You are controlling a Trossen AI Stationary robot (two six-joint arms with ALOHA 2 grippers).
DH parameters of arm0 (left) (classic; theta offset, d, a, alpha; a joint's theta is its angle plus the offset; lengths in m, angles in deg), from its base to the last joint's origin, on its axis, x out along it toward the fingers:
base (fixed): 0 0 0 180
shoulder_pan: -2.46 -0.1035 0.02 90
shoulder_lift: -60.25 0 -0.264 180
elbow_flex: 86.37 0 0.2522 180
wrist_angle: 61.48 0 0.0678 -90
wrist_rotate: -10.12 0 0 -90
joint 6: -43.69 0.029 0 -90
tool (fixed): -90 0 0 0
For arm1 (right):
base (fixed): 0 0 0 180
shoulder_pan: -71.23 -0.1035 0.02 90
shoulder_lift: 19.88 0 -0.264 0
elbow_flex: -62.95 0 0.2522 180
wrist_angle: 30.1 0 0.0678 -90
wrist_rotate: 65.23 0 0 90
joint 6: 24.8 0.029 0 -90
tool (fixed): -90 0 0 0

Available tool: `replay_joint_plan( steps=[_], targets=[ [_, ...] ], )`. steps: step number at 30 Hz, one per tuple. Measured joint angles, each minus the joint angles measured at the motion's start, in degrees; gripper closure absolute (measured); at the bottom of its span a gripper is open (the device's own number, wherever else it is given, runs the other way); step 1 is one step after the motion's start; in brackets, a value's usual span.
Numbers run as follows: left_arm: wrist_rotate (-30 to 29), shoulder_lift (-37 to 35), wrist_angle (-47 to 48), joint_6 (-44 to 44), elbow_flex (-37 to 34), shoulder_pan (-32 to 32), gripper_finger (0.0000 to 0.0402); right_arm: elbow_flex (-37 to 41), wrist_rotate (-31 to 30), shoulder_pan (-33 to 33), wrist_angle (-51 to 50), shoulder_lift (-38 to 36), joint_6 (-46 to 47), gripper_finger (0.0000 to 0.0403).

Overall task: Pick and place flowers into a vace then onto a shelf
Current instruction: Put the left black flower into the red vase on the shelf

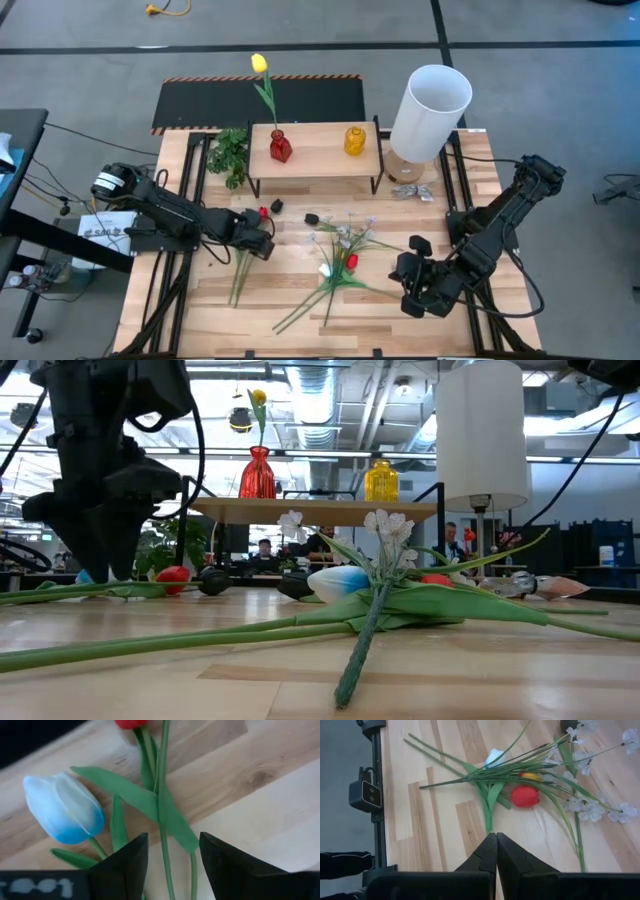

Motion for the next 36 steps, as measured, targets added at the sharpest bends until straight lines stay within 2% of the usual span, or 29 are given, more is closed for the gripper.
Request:
replay_joint_plan(
  steps=[7, 21, 30, 36],
  targets=[
    [2.3, 0.0, -0.4, -1.6, -2.8, 0.0, 0.0267, 0.0, 0.0, 0.0, 0.0, 0.0, 0.0, 0.0403],
    [1.2, 0.0, -2.8, -0.9, -2.9, 0.0, 0.03, 0.0, -1.3, 0.0, 0.0, 0.0, 0.0, 0.0403],
    [1.2, 0.0, -3.5, 0.6, -2.9, 0.0, 0.0348, 0.0, -1.7, 0.0, 0.0, 0.0, 0.0, 0.0403],
    [2.9, 0.0, -3.5, 3.4, -2.9, 0.0, 0.0393, 0.0, -1.8, 0.0, 0.0, 0.0, 0.0, 0.0403]
  ],
)
